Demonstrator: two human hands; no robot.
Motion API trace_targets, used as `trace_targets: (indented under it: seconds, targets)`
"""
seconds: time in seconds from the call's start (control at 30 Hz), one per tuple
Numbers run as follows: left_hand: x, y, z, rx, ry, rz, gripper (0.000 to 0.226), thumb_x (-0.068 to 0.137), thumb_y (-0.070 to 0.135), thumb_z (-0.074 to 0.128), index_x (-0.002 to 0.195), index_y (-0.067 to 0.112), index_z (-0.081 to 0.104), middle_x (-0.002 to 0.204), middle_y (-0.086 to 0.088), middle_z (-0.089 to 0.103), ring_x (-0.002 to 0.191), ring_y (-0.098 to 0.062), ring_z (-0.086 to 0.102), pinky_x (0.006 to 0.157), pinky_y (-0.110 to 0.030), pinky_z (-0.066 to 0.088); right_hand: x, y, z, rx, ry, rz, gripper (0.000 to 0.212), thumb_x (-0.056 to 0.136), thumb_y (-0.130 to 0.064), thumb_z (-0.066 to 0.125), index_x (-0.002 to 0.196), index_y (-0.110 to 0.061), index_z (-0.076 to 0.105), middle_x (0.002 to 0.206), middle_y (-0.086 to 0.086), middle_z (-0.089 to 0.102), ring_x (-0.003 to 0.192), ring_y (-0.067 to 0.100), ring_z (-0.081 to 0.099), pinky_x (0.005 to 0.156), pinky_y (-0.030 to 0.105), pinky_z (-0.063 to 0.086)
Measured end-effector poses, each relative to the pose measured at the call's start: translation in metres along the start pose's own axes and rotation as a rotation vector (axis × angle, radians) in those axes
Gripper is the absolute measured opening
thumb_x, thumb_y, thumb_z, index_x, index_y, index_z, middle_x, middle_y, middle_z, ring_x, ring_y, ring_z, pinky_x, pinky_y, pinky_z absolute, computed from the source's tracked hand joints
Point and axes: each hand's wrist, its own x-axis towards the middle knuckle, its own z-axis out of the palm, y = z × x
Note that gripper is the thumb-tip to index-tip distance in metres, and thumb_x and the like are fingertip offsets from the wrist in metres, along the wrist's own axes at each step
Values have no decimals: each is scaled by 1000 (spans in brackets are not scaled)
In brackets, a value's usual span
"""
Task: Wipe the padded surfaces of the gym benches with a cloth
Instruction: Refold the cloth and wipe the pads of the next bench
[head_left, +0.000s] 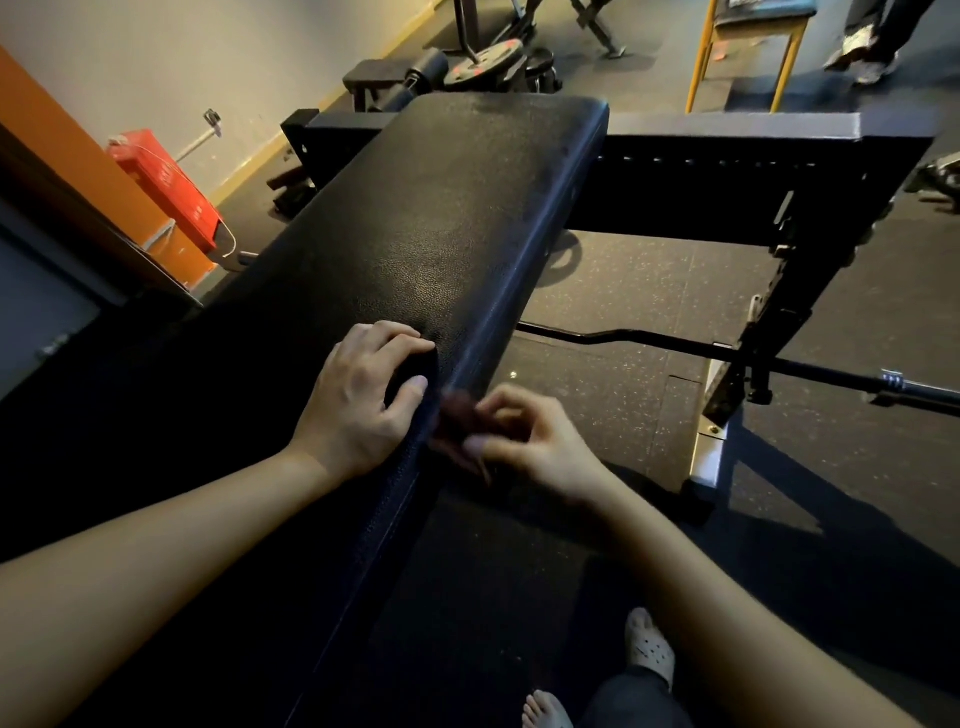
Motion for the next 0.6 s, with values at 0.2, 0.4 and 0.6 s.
trace_targets:
  seconds: [0.2,0.4,0.6]
  targets:
    - [-1,4,-1,16,-10,-4,40,91,37,53,122,16,68,126,4,59,122,-18,52,104,-43,42,26,-2,-32,89,513,62,16,89,-7,72,102,-10,63,100,11,70,94,30,71,77,44,62]
    - [0,2,-2,3,-20,-6,41,93,34,49,123,15,69,127,2,60,123,-19,52,105,-44,43,42,-14,19,27,635,43,21,92,-9,69,95,-26,58,97,-2,68,92,14,69,84,43,61]
    - [2,2,-4,12,-17,-21,35,93,25,53,122,16,70,125,3,62,119,-18,54,103,-44,45,0,-17,-22,4,109,177,24,85,-5,77,103,-18,68,101,4,73,92,17,73,79,31,61]
